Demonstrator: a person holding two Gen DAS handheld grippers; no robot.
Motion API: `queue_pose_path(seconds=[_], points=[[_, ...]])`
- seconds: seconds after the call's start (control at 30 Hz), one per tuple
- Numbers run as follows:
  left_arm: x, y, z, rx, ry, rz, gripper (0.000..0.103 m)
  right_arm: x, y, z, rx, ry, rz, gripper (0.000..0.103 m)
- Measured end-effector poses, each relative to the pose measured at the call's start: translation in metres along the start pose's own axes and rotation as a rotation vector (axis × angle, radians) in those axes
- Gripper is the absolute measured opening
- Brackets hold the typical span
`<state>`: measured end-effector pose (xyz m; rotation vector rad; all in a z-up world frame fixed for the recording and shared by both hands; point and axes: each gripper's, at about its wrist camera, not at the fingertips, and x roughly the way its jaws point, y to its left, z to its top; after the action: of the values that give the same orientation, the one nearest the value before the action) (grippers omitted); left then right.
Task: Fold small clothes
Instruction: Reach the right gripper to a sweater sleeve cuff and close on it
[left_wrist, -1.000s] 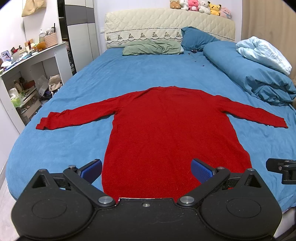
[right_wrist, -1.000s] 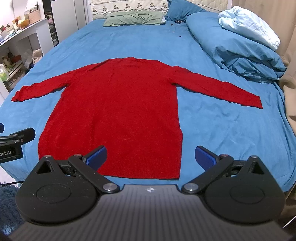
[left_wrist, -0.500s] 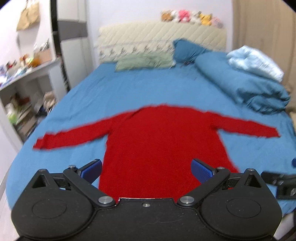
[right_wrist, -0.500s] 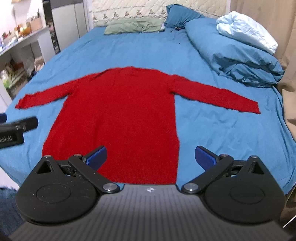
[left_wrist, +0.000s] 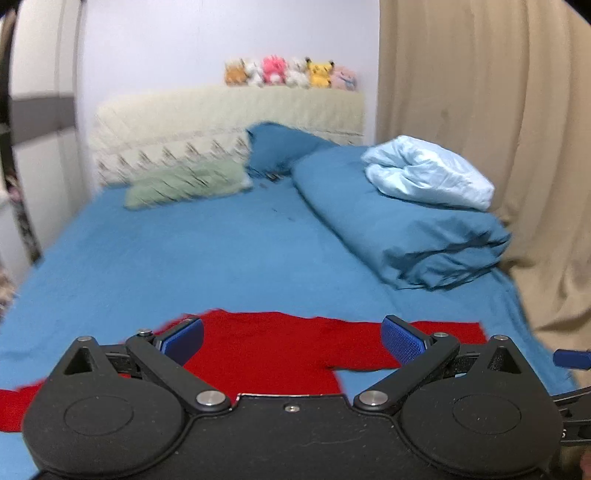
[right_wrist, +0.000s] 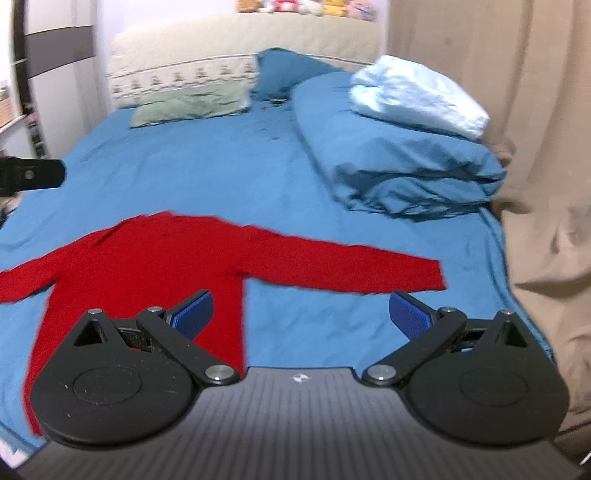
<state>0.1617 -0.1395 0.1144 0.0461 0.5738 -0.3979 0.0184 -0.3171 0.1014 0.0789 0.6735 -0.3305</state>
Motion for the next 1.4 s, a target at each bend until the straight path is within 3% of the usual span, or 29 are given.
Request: queue_pose_path(seconds=[0.27,0.37,0.4,0.53,0.73,0.93,1.13,1.27,1.4], points=[[0.144,-0.003,0.020,0.038,0.053,-0.013,0.103,0.133,-0.073,0.022,0.184,0.092,-0.078,0.103],[0.203,0.002,0.010,0.060,0.096,-0.017,0.103,0.195,-0.098,0.006,0.301,0.124,-0.117,0.103],[0.222,0.003,0.005,0.116,0.092,-0.028,0.103,0.216,-0.107,-0.002,0.345,0.124,-0.128,0.103],[0.289,0.013,-0.023,0.144,0.145,-0.032,0.103,0.280,-0.133,-0.036,0.464,0.106,-0.175,0.103],[0.354,0.040,-0.059,0.115,0.222,-0.016,0.103,0.337,-0.152,-0.075,0.542,0.028,-0.219,0.103],[0.388,0.050,-0.081,0.125,0.257,0.013,0.103,0.365,-0.171,-0.092,0.582,-0.049,-0.259,0.094],[0.400,0.048,-0.089,0.132,0.255,0.020,0.103,0.378,-0.173,-0.085,0.512,-0.060,-0.307,0.067],[0.404,0.052,-0.087,0.132,0.267,0.013,0.103,0.382,-0.181,-0.081,0.520,-0.058,-0.332,0.025],[0.398,0.062,-0.078,0.115,0.266,0.017,0.103,0.379,-0.179,-0.066,0.491,-0.060,-0.312,0.021]])
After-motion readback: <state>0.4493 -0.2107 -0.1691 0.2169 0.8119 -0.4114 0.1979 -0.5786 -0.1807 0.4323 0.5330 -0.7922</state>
